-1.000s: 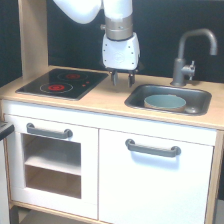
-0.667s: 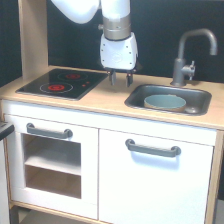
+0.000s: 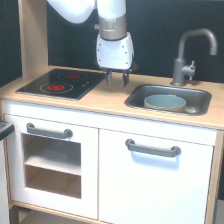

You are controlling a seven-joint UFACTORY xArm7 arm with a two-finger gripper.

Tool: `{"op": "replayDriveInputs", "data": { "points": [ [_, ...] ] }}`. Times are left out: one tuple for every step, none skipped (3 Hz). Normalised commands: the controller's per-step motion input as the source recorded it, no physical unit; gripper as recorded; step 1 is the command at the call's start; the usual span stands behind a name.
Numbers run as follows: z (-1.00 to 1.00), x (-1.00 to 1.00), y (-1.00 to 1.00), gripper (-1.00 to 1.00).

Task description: Place the pot in the sink

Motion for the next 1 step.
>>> {"op": "replayDriveInputs", "data": {
  "points": [
    [0.17,-0.17,-0.08,1.00]
  ]
}}
